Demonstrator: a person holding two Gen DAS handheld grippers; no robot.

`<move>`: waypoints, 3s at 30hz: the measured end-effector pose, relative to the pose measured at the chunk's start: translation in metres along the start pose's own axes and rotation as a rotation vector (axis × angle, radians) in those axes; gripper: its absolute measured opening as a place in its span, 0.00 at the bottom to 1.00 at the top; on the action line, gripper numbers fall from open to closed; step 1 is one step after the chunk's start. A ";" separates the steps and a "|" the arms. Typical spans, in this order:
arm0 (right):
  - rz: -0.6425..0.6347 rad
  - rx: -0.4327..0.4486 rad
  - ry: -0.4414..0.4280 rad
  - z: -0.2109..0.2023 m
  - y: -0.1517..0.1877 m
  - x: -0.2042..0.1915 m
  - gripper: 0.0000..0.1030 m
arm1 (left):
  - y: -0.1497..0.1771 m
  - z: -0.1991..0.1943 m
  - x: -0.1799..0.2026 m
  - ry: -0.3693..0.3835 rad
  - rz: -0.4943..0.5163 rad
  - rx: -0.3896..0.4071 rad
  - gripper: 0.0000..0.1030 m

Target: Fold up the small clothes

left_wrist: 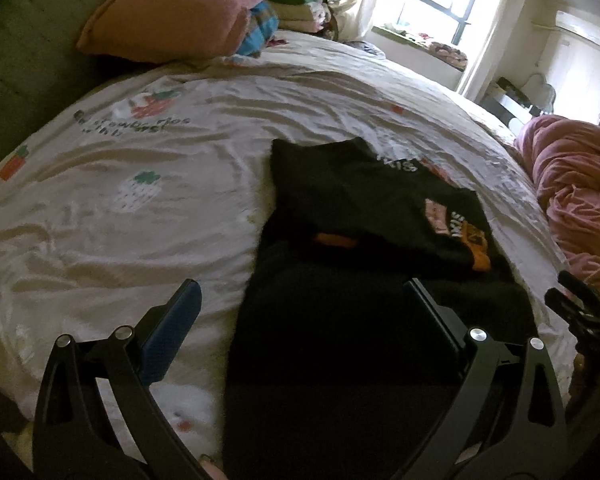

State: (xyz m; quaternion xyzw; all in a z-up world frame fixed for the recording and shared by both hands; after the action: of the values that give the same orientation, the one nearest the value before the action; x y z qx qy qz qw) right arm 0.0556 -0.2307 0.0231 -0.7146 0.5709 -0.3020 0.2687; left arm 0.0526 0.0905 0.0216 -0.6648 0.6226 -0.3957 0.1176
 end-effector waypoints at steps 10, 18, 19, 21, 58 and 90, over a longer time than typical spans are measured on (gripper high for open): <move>0.008 -0.026 0.021 -0.003 0.014 0.013 0.92 | 0.023 -0.012 -0.023 -0.022 -0.024 -0.042 0.91; -0.003 -0.039 0.035 -0.005 0.020 0.018 0.92 | 0.039 -0.022 -0.023 -0.016 0.002 -0.067 0.91; -0.005 -0.041 0.036 -0.005 0.022 0.018 0.92 | 0.042 -0.024 -0.023 -0.007 0.003 -0.074 0.91; -0.006 -0.047 0.042 -0.005 0.025 0.020 0.92 | 0.046 -0.024 -0.024 0.015 -0.007 -0.089 0.82; -0.032 -0.326 -0.080 -0.015 0.111 0.052 0.75 | 0.107 -0.011 -0.038 0.130 -0.132 -0.244 0.28; 0.166 -0.028 -0.255 -0.050 0.069 0.086 0.08 | 0.086 -0.042 -0.029 0.097 -0.092 -0.112 0.03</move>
State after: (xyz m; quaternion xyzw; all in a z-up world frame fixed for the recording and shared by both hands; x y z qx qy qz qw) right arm -0.0116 -0.3306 0.0173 -0.7014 0.5933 -0.1773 0.3530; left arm -0.0363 0.1147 -0.0178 -0.6784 0.6173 -0.3972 0.0318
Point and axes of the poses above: each gripper's, at about its wrist camera, not at the fingertips, and z roughly the way its jaws point, x to its right, y to its underside, the point moved 1 cm from there along z, roughly the way its jaws point, and after that the axes turned 14 degrees about y, right-handed, at the moved point
